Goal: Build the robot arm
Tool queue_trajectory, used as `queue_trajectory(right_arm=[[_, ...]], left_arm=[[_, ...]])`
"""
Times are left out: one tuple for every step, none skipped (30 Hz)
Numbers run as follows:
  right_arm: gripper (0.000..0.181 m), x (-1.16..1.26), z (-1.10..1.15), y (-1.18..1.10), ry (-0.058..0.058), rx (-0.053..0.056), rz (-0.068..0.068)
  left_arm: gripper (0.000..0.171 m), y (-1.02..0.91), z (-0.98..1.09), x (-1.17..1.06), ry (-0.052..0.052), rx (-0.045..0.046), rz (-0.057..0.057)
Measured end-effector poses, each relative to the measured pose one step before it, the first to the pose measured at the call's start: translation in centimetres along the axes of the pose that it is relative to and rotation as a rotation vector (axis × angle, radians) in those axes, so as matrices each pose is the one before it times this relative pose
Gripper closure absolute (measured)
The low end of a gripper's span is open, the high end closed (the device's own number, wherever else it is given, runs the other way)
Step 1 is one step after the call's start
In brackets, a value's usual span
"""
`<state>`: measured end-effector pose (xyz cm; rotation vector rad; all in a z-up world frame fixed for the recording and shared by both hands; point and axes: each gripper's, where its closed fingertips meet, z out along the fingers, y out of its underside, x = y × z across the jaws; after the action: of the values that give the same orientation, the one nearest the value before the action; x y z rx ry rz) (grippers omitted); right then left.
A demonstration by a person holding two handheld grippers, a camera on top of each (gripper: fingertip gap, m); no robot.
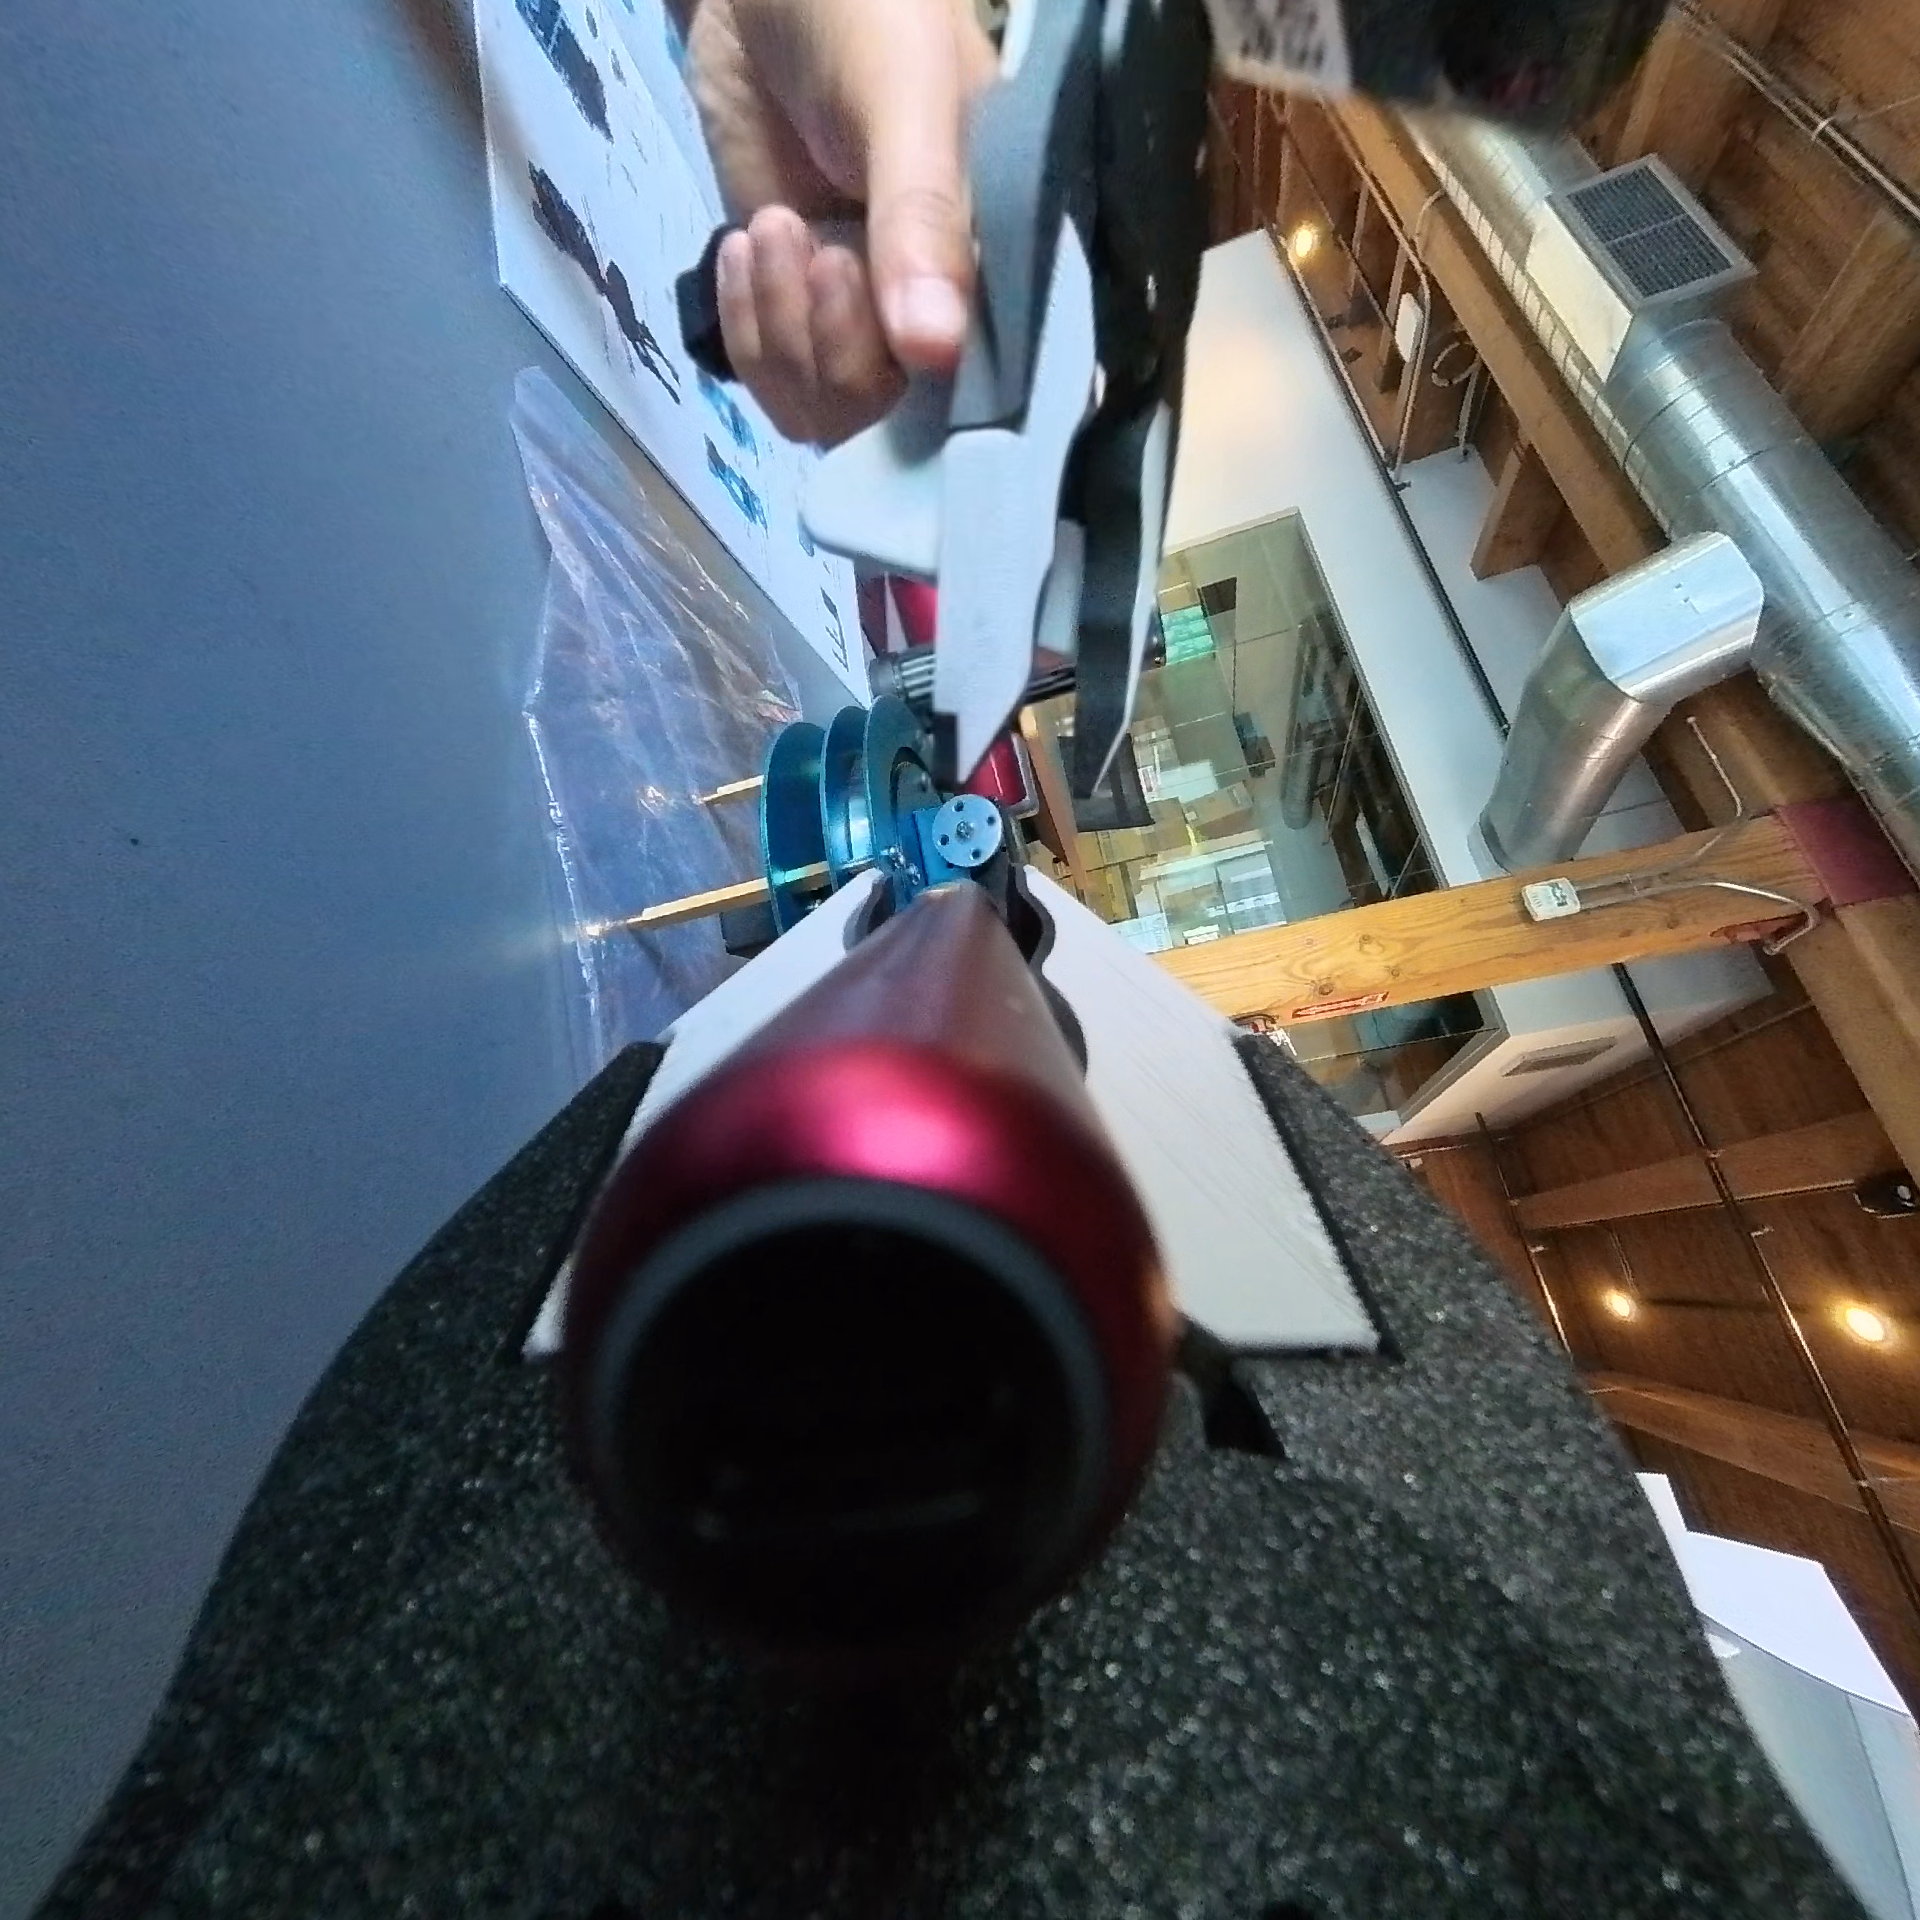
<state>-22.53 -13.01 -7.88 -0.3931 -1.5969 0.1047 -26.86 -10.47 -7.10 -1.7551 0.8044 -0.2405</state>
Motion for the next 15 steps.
queue_trajectory(right_arm=[[0.158,0.034,0.039,0.019,-0.001,-0.0026,0.0004],[0.158,0.001,-0.008,0.006,-0.0011,-0.0009,0.0004],[0.158,-0.041,-0.047,0.035,0.0005,-0.0003,0.0016],[0.158,-0.027,0.008,0.005,0.0003,0.0007,0.0021],[0.158,0.008,0.04,-0.017,0.0002,0.0003,0.002],[0.158,-0.092,-0.108,0.029,0.001,-0.0004,0.0],[0.158,-0.036,-0.068,0.03,0.0007,0.0007,0.0001],[0.158,0.032,-0.045,0.023,0.0007,-0.0009,-0.0001],[0.158,-0.003,-0.003,0.018,0.0003,0.0004,0.0005],[0.158,-0.017,-0.024,0.008,0.0005,-0.0005,0.0003],[0.157,0.014,-0.041,0.062,0.0005,-0.0002,-0.0001],[0.142,-0.038,-0.026,-0.027,-0.0003,0.001,-0.0007],[0.142,0.017,-0.024,-0.022,-0.0001,-0.001,0.0],[0.158,0.029,-0.05,0.045,-0.0003,-0.0008,-0.002],[0.156,-0.04,0.044,-0.018,0.0002,-0.0026,-0.0032]], left_arm=[[0.08,0.176,0.17,-0.604,0.0136,0.00985,-0.0662],[0.072,0.09,0.093,-0.831,-0.0178,0.01741,-0.0379],[0.067,-0.024,0.06,-0.559,-0.0113,0.0253,-0.0324],[0.062,-0.053,0.09,-0.024,0.0159,0.02209,-0.0385],[0.058,0.023,0.159,0.074,0.0176,0.01242,-0.0325],[0.057,0.089,0.222,0.034,0.0109,0.0018,-0.0207],[0.056,0.081,0.25,0.082,0.0111,-0.00209,-0.0121],[0.056,0.023,0.248,0.056,0.0069,-0.00588,0.0018],[0.055,0.014,0.24,0.036,0.0011,-0.01116,0.0178],[0.055,0.049,0.246,0.053,0.0002,-0.01942,0.0234],[0.055,0.008,0.246,0.051,-0.0004,-0.02076,0.022],[0.056,0.114,0.253,0.225,0.0118,-0.0286,0.0204],[0.056,0.103,0.257,0.164,0.0087,-0.02828,0.0155],[0.057,0.082,0.233,0.206,0.0133,-0.02445,0.0064],[0.059,0.039,0.144,0.164,0.0171,-0.01984,-0.0042]])
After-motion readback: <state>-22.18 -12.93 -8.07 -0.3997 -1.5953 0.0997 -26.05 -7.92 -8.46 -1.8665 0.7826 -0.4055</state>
